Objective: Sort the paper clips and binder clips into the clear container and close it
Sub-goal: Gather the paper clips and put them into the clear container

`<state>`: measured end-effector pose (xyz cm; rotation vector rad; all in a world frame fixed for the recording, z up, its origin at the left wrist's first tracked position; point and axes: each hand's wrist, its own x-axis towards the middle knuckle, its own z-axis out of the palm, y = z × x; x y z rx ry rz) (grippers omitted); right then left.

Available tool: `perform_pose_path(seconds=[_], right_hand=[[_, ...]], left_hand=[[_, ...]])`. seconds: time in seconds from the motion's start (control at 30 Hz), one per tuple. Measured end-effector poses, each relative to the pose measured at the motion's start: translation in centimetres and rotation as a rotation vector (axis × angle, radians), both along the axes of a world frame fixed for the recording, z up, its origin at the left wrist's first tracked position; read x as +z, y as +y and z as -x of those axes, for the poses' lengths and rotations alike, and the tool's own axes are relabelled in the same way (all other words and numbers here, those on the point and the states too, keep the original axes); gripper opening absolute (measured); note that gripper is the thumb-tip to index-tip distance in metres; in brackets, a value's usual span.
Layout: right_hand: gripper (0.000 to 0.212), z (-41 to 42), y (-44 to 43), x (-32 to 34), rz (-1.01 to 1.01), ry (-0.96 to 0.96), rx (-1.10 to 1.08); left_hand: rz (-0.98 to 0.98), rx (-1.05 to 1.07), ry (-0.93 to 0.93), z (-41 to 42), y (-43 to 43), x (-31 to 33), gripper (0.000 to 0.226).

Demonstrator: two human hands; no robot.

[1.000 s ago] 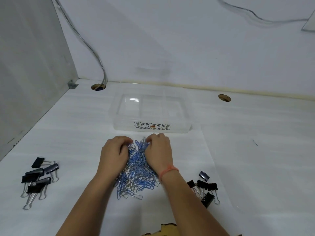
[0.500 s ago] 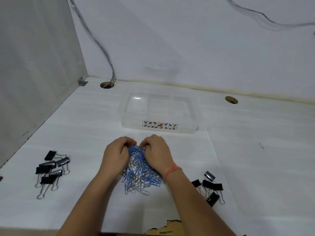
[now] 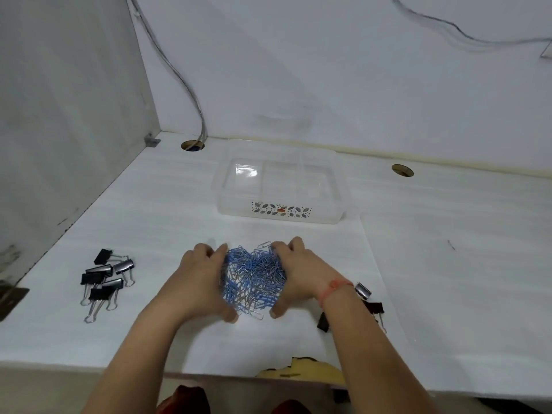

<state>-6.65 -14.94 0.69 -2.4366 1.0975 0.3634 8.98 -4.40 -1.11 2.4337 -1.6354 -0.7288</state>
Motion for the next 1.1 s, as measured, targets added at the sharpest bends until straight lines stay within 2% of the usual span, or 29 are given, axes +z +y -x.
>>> perform_pose_path(seconds=[0.13,0.27,0.47,0.63,0.73,0.83,1.1], right_hand=[[0.097,-1.6,-0.6,0.0,-0.033,-0.034,0.013],[0.077,-2.5,-0.2,-0.4,0.045,-0.091,0.032],[0.031,-3.1,1.1,-1.1,0.272,-0.258,-0.011],[0.017,-3.2,1.1,-0.7,0.344,-0.332,-0.061],[0.01,-3.2,0.9,0.4,0.398,-0.365,-0.067],[0.015,-3.1,0.9,1.4,0.422,-0.39,-0.067],[0.005,-2.2,2.0,0.0,0.312,-0.305,-0.109]], left_hand=[[0.043,-0.004,0.022,0.2,-2.5,0.4,0.093],[0.102,0.005,0.035,0.6,-3.2,0.5,0.077],[0.265,0.119,0.038,1.3,-3.3,0.0,0.05],[0.407,0.222,0.063,1.8,-3.4,0.6,0.028],[0.483,0.249,0.049,2.1,-3.7,1.7,0.027],[0.512,0.264,0.029,2.3,-3.8,2.5,0.032],[0.429,0.287,0.083,3.9,-3.0,1.1,0.026]])
